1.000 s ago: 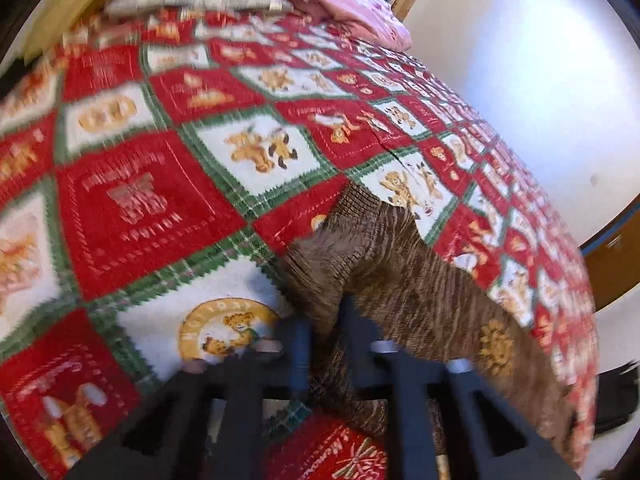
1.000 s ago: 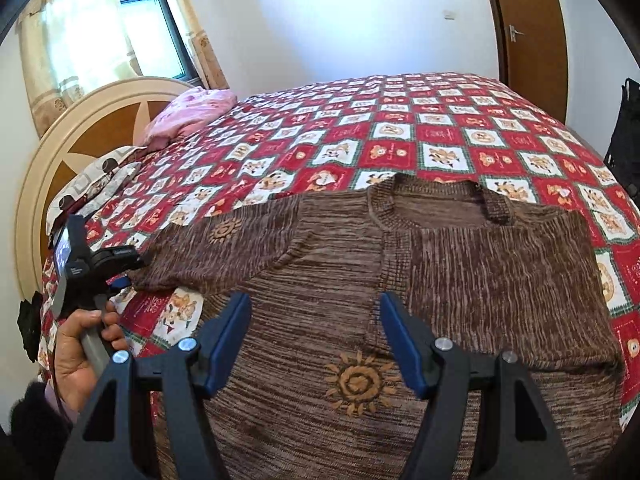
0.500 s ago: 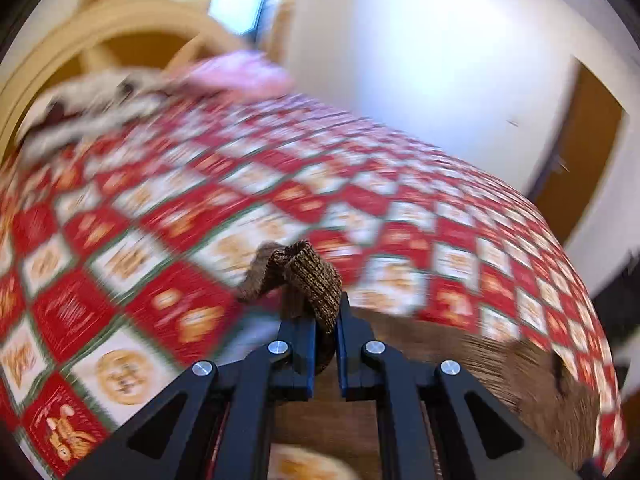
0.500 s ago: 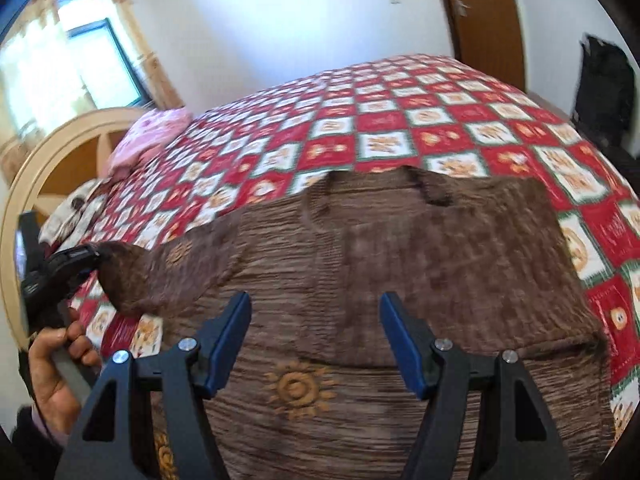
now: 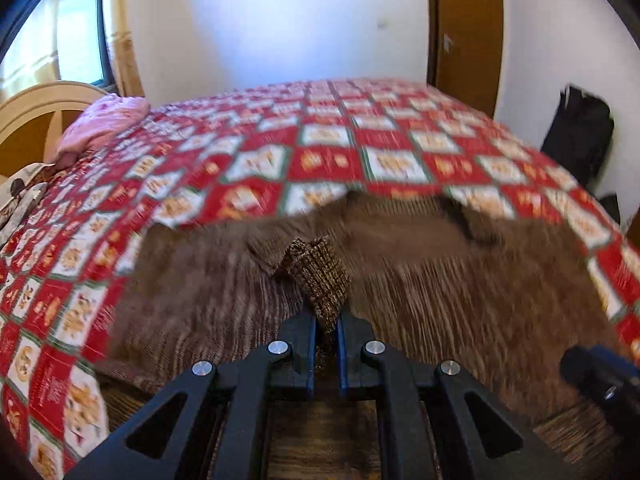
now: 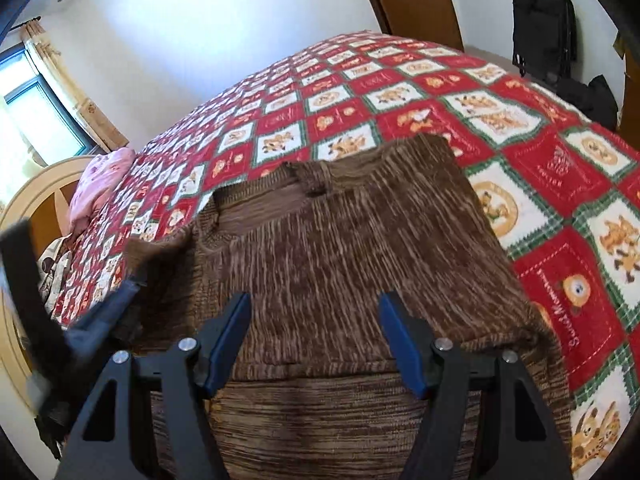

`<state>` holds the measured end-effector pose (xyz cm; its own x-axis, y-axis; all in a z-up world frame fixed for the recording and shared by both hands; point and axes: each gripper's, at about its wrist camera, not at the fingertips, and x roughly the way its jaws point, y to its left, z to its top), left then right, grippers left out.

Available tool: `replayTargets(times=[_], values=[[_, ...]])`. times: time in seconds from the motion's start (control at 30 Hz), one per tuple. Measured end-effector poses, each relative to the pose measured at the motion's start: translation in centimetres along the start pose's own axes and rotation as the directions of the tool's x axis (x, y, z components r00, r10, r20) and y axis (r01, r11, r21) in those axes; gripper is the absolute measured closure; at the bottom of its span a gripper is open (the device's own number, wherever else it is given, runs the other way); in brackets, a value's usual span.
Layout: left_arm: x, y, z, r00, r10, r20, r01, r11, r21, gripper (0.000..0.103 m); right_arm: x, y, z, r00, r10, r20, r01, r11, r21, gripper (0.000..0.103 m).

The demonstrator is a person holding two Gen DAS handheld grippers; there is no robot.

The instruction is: Fold small clothes

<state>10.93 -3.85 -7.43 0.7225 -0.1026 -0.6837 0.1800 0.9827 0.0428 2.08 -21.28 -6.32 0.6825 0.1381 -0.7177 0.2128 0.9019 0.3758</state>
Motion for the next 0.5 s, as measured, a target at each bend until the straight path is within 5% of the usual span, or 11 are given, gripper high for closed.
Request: replayTargets(times=[0.17, 0.27, 0.33, 0.37, 0.5], values=[[0.4, -0.4, -1.3, 0.995, -0.036, -0.096, 0.04, 0.998, 0.047, 0.092, 0.5, 0.0, 0.0, 1.0, 0.01, -0.015, -0.01, 1.0, -0.003, 0.033], [-0.8, 0.3, -1.9, 0.986, -0.063, -0.154, 0.074, 0.995, 0.068, 0.079, 0.5, 0.0, 0.2, 0.999, 0.023, -0.026, -0.022, 1.0, 0.008, 0.033], [-1.7, 1.2, -2.7, 0.98, -0.043, -0.192, 0.061, 0.994, 0.085, 0.046, 0.3, 0.1, 0.7, 0.999, 0.041, -0.027, -0.04, 0.999, 0.014, 0.033], [-2.4, 2.0, -3.3, 0.979, -0.04, -0.201, 0.058, 0.995, 0.082, 0.04, 0.2, 0.4, 1.1, 0.998, 0.053, -0.026, -0.053, 0.999, 0.007, 0.033], [-5.6, 7.3, -4.8, 0.991, -0.099, -0.093, 0.093, 0.994, -0.062, 0.038, 0.2, 3.7, 2.8, 0.996, 0.083, -0.016, -0.085, 0.989, -0.123, 0.032]])
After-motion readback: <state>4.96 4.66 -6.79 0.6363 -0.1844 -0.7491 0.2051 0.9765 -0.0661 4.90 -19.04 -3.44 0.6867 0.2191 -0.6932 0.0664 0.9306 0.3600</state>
